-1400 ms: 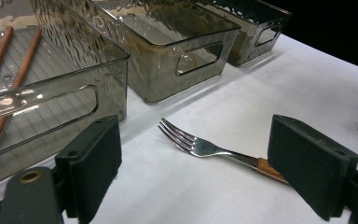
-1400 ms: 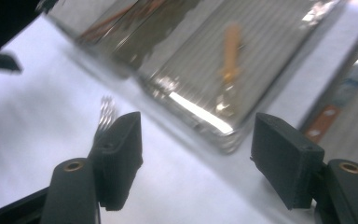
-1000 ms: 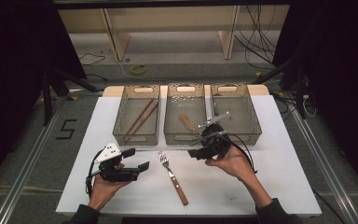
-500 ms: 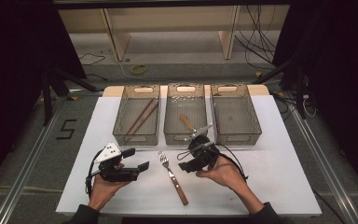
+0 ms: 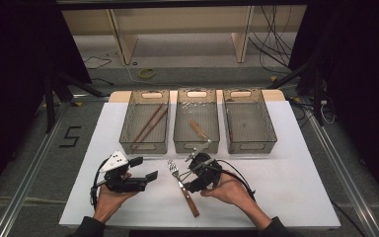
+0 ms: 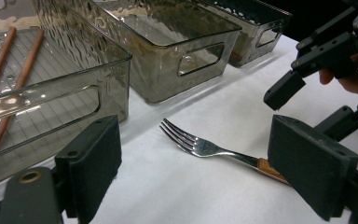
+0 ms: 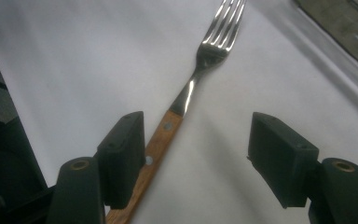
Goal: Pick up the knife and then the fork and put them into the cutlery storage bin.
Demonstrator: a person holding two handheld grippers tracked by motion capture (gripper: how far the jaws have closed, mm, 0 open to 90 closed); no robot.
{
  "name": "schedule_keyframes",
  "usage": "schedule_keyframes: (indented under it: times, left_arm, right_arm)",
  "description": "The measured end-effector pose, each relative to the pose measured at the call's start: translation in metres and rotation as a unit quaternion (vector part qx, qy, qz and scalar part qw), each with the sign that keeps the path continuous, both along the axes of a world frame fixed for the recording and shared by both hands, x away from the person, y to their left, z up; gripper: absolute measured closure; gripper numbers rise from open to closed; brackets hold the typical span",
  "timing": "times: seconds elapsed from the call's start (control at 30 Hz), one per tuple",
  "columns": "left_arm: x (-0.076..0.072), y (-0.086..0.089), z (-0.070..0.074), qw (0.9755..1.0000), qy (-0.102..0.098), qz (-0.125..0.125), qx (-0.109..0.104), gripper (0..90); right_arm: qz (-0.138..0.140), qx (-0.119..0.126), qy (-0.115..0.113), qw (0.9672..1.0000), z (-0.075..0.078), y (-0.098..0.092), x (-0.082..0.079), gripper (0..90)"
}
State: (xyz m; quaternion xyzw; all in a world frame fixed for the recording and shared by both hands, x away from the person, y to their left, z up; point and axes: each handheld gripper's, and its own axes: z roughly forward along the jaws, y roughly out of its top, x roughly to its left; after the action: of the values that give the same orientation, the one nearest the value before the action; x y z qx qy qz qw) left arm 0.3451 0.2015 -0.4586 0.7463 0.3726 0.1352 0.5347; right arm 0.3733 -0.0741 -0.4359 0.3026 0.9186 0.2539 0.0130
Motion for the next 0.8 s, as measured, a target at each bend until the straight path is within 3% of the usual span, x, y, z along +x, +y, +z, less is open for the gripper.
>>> schedule_keyframes:
  times: [0.33, 0.8]
  left_arm:
    - [0.0, 0.0, 0.0, 1.0, 0.0, -0.001, 0.002, 16.8]
    - [0.0, 0.0, 0.0, 1.0, -0.001, -0.001, 0.003, 16.8]
  right_arm:
    - [0.018, -0.01, 0.019, 0.9996, -0.014, 0.01, -0.004, 41.4]
    - [0.038, -0.033, 0.027, 0.9984, -0.027, 0.019, -0.008, 50.2]
